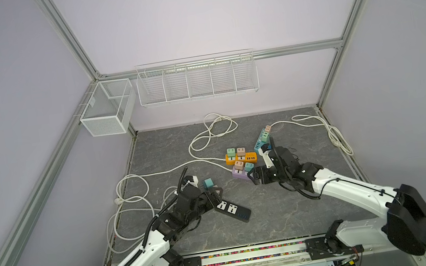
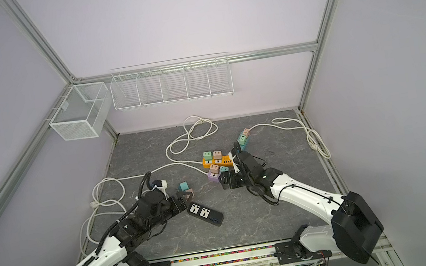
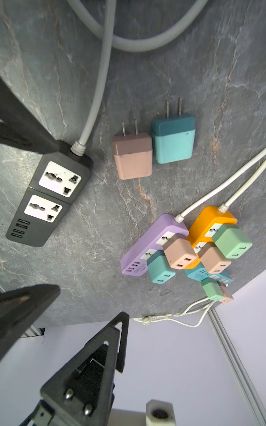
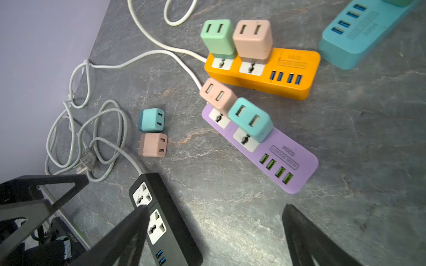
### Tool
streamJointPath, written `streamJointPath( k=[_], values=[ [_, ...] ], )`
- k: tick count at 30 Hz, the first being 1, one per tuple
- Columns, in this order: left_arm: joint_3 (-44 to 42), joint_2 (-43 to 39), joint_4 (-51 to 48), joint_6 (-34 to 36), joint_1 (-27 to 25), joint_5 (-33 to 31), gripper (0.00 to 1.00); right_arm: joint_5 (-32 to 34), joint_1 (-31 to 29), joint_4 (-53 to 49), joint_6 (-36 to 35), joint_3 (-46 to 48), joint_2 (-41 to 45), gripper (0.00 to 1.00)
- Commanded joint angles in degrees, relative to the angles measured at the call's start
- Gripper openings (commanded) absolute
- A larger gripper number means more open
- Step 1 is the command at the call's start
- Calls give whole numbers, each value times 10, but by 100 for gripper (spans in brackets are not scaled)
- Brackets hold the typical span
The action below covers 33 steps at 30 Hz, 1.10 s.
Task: Pull the plug off the socket
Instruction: 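Lower the pink plug onto the table and open the right gripper, then move the right gripper over the pink plug on the purple strip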
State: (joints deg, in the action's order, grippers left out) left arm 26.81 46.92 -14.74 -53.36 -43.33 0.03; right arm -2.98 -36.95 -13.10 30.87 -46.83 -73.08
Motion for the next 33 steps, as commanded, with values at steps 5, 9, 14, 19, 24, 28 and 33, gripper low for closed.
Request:
streamJointPath(
  k=[5, 9, 14, 19, 24, 28, 33],
  values=[
    [-3, 31, 56, -13, -14, -9, 98, -119, 85, 22, -36, 30, 11, 100],
    [1, 50, 73, -12, -18, -15, 100, -143, 129, 43, -30, 40, -1, 96],
    [6, 80, 99, -13, -19, -13, 100, -172, 158, 94, -10, 35, -52, 94],
    [19, 108, 111, -6, -19, -12, 100, -182, 160, 126, -10, 12, -117, 94],
    [25, 126, 129, -5, -19, -11, 100, -200, 163, 168, 5, 0, -168, 94],
    [29, 132, 132, -4, -19, -11, 100, -209, 163, 194, 17, -6, -197, 94],
    [31, 133, 133, -3, -19, -8, 100, -217, 164, 204, 17, -12, -219, 94]
  ],
)
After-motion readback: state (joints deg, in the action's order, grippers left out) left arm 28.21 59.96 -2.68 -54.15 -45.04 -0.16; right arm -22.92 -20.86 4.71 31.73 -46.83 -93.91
